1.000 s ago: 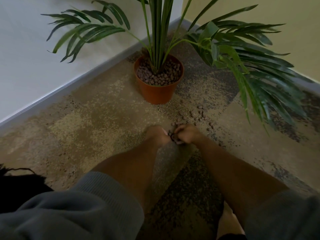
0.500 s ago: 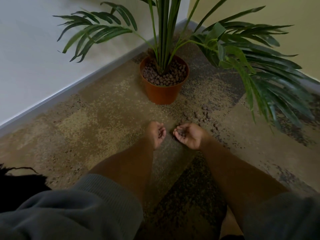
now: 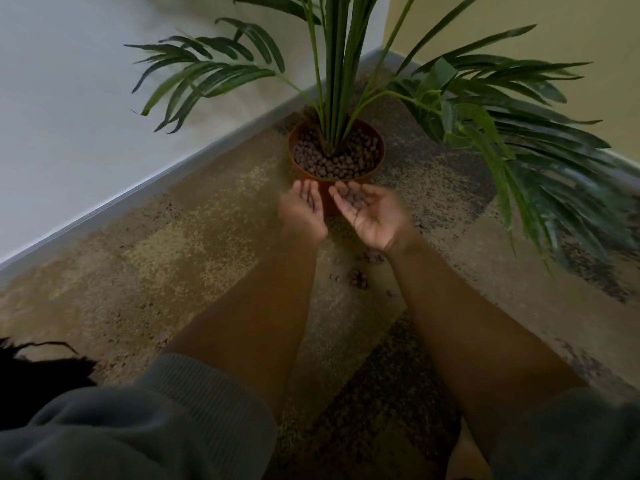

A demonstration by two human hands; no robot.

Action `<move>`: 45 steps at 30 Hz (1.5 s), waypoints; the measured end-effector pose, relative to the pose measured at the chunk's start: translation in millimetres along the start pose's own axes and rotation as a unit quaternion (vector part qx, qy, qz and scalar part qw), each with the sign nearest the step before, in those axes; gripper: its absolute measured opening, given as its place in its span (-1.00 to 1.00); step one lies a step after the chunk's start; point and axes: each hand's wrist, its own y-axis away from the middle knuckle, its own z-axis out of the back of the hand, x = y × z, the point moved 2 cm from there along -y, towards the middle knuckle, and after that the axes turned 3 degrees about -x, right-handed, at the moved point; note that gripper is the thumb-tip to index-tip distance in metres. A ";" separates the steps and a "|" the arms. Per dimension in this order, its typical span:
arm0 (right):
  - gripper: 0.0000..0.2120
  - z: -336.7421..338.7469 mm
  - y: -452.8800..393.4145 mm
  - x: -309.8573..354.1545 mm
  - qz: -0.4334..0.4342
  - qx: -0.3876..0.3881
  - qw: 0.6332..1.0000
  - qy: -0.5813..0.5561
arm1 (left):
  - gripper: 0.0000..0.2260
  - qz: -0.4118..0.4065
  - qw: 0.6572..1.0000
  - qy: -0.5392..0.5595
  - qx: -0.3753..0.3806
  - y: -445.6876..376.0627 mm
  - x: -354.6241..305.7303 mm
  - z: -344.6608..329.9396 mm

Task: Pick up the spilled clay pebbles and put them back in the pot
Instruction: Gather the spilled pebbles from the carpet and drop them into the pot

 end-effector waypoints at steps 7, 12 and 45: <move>-0.58 -56.9 -0.7 24.8 0.086 -0.026 0.996 0.028 | -0.65 0.018 0.995 -0.050 0.086 6.0 -16.7 -55.3; -0.55 -62.2 -3.2 25.9 0.068 -0.019 0.997 0.023 | -0.53 0.049 0.986 -0.055 0.152 6.4 -29.9 -62.3; -0.65 72.4 7.6 -40.4 0.056 -0.074 0.363 0.927 | -0.78 -0.219 0.374 -0.885 0.171 -21.8 59.7 80.0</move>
